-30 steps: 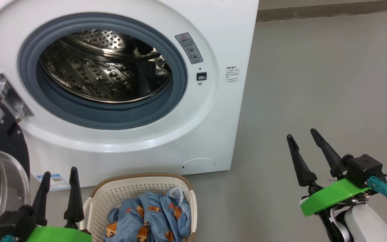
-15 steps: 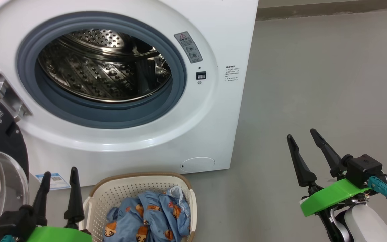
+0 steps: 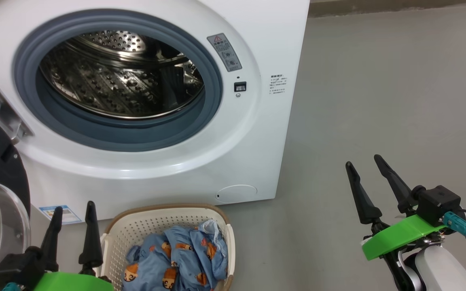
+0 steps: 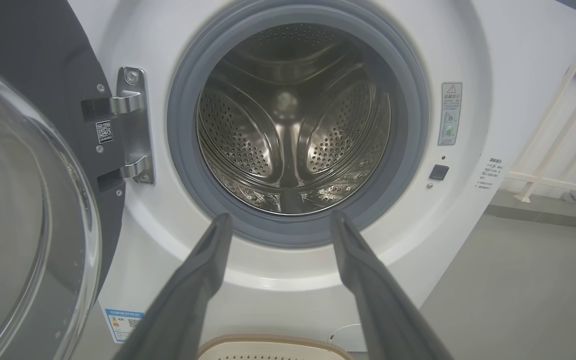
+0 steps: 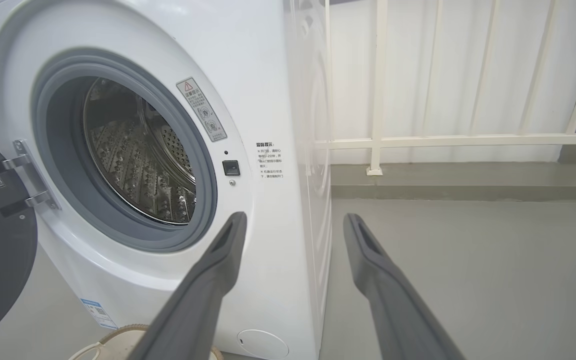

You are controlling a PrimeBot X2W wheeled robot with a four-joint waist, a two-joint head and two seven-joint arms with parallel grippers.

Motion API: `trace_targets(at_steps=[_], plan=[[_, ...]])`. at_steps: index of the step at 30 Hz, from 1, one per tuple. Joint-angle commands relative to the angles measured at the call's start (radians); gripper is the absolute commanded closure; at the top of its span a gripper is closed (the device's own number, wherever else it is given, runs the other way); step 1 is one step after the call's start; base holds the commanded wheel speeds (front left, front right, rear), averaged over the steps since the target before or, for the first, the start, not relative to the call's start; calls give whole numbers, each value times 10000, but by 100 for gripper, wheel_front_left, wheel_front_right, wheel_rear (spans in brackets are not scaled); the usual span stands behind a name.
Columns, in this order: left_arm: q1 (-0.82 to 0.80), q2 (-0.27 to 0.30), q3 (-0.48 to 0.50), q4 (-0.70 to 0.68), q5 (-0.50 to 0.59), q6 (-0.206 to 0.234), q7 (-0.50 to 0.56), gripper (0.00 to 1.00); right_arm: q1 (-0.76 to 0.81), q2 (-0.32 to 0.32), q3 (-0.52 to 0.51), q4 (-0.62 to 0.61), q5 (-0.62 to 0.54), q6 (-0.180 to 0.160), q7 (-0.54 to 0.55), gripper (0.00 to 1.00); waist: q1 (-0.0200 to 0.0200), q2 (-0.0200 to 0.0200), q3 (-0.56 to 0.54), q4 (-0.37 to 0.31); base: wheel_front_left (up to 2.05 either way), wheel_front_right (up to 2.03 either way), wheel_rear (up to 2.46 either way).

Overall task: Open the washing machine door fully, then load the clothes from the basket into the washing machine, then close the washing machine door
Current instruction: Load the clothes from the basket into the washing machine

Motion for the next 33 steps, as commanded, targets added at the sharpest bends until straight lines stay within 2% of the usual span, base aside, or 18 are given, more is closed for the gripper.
trace_targets(at_steps=[1, 14, 22, 33], plan=[[-421, 190, 324, -146, 45, -22, -92, 0, -238, -86, 83, -240, -63, 56, -120, 0, 0, -1, 83, -24, 0, 0, 0], [-910, 73, -66, 472, 69, -133, 118, 0, -431, -69, -106, -217, -95, 56, -120, 0, 0, -1, 1074, -223, 0, 0, 0], [-1499, -115, -305, 1598, -47, -347, 260, 0, -725, -68, -193, -278, -115, 56, -120, 0, 0, -1, 1984, -489, 0, 0, 0], [-2878, -290, -629, 4171, -307, -1175, 453, 0, -1309, 146, -113, -421, -178, 56, -120, 0, 0, -1, 3379, -822, 0, 0, 0]])
